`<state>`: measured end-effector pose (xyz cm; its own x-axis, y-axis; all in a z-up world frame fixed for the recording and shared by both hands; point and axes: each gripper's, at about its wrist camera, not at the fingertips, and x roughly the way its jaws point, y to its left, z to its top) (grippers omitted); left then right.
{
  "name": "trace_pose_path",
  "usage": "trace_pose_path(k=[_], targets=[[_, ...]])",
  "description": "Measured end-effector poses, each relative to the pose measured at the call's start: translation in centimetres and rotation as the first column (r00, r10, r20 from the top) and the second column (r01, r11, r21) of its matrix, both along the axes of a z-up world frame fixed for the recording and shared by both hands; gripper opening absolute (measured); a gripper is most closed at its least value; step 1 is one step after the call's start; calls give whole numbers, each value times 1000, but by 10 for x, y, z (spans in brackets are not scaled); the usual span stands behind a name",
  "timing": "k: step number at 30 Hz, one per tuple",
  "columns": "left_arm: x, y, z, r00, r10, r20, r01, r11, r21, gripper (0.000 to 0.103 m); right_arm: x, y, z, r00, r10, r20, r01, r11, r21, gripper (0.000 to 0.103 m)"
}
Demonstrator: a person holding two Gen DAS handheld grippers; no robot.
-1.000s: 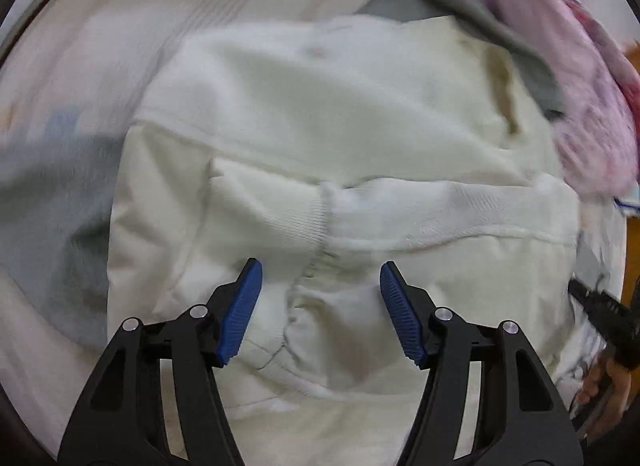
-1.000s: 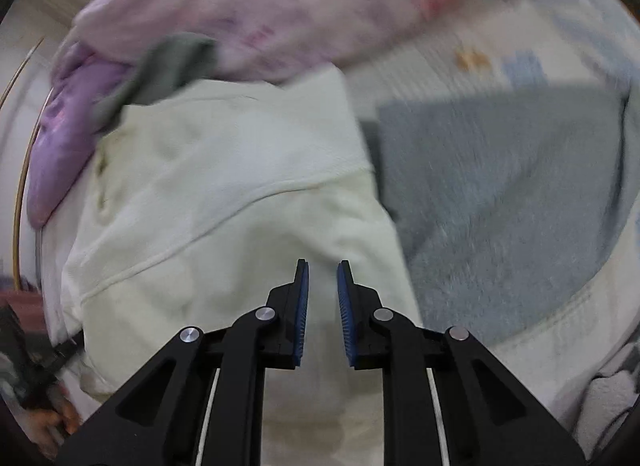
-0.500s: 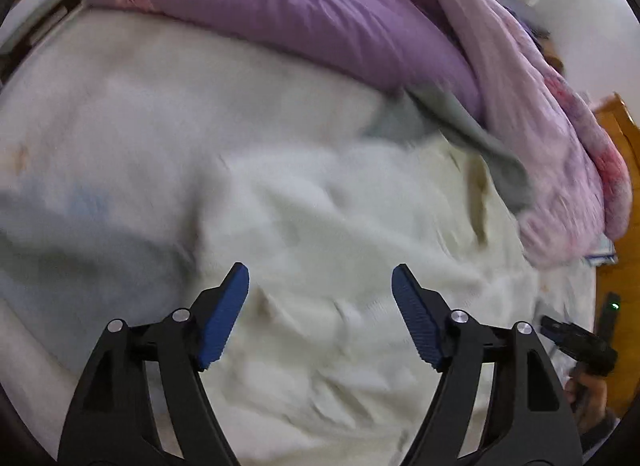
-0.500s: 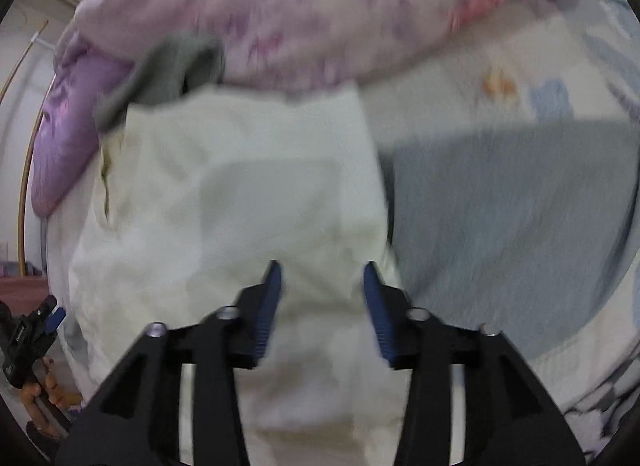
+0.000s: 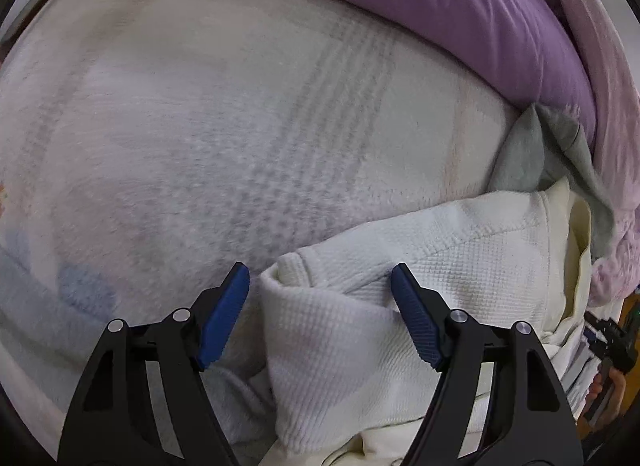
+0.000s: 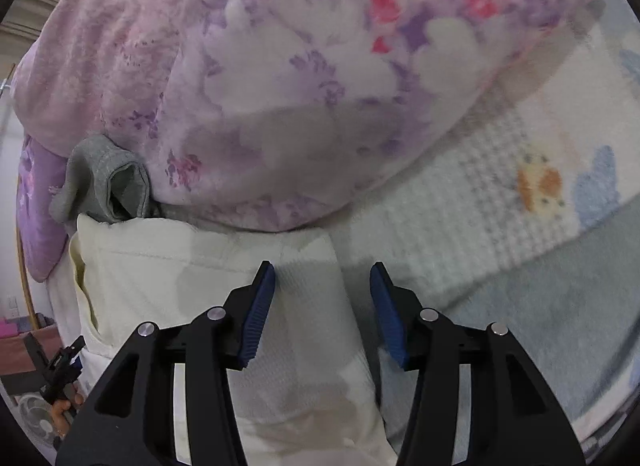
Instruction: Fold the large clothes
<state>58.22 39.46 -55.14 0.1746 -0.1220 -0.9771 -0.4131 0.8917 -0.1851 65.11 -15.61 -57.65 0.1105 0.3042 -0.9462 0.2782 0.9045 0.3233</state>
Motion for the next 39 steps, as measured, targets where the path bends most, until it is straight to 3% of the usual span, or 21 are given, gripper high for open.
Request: trace_pose_path(k=[3,6,8,9,10,12,16,20,24,26,31,35,39], targets=[[4,-7,-6,999,-39,-19,40,999,32,72,11,10,-9,1000,13,0,-13,1000,12,51],[11,-18,-4,998,-55,-16,56,997,52,60,17,7,-12,1000,-6,4,6,999,36,48],[19,-29,-2,998,-64,-4,65,997,45,44,17,9,-12,1000,13,14,-13,999,42,39],[23,-35,1,997,-80,-1,80,995,52,29,17,13,-12,1000,19,21,-21,998,63,22],[25,-41,2,996,-89,-3,89,994,65,19,16,17,-7,999,26,26,-28,998,53,16],[24,-52,11,994,-106,13,104,989,101,14,12,35,6,993,92,78,-90,995,-33,10],[10,-70,45,989,-114,98,100,986,137,12,-7,42,42,977,97,190,-84,994,-76,8],[-12,-79,94,973,-109,205,87,990,115,12,-38,45,89,948,86,308,-82,996,-25,8],[-60,-71,146,949,-117,291,94,991,92,12,-80,46,129,923,85,375,-91,996,-1,8],[-81,-72,159,942,-130,310,109,990,84,12,-104,34,145,917,66,393,-85,996,32,7],[-153,-89,187,923,-203,328,164,976,141,12,-180,9,185,918,55,393,-87,994,65,4],[-232,-74,191,940,-167,296,141,984,108,12,-256,-16,204,929,43,367,-73,995,69,4],[-300,-67,167,968,-112,223,103,993,55,12,-330,-35,191,962,25,272,-43,997,61,4]])
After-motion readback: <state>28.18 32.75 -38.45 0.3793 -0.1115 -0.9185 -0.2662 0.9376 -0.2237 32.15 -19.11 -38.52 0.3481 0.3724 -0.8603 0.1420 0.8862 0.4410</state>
